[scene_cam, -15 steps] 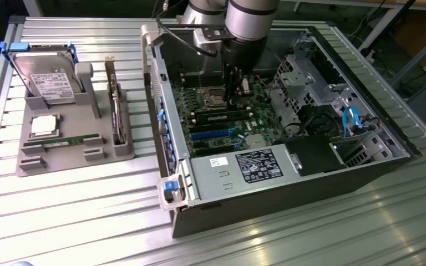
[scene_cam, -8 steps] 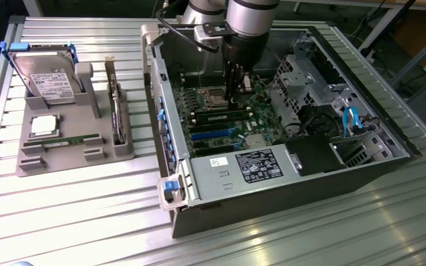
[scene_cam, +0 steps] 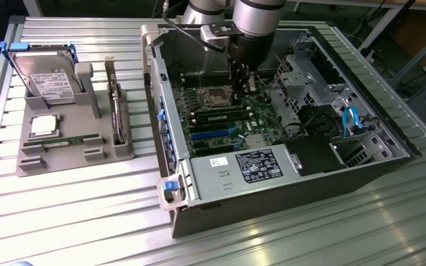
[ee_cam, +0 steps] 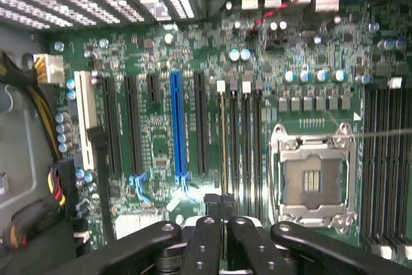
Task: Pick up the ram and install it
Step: 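Press down the ram until it locks into place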
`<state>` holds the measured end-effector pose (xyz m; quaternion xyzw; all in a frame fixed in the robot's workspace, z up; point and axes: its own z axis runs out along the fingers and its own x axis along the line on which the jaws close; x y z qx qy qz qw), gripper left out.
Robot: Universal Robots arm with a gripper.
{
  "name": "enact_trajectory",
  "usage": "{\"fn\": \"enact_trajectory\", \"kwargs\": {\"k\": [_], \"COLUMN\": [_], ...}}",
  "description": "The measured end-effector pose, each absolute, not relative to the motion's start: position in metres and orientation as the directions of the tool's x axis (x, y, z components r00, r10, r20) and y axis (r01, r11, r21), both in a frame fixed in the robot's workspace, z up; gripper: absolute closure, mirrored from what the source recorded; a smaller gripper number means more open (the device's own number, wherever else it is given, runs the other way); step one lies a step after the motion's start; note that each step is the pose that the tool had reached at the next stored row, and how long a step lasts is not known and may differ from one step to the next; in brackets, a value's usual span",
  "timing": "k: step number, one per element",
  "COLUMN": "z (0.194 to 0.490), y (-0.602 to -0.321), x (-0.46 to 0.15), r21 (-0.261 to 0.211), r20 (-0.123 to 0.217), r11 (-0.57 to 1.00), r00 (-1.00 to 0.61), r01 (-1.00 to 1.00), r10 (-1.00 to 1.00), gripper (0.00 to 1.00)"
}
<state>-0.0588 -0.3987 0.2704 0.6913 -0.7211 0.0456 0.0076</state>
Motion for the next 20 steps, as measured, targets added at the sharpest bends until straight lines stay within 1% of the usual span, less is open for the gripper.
{"fn": "enact_trajectory", "kwargs": {"k": [8, 10, 14, 20], "z": [0.270, 0.268, 0.254, 0.242], "y": [-0.397, -0.397, -0.397, -0.391], "x": [-0.009, -0.009, -0.009, -0.009], "r21": [-0.056, -0.056, -0.056, -0.056], "r20": [0.085, 0.088, 0.103, 0.104], "r11": [0.039, 0.039, 0.038, 0.038], "r00": [-0.044, -0.044, -0.044, -0.044], "r01": [-0.998, -0.998, -0.998, -0.998], "r10": [-0.995, -0.995, -0.994, -0.994], "gripper": [0.89, 0.89, 0.89, 0.89]}}
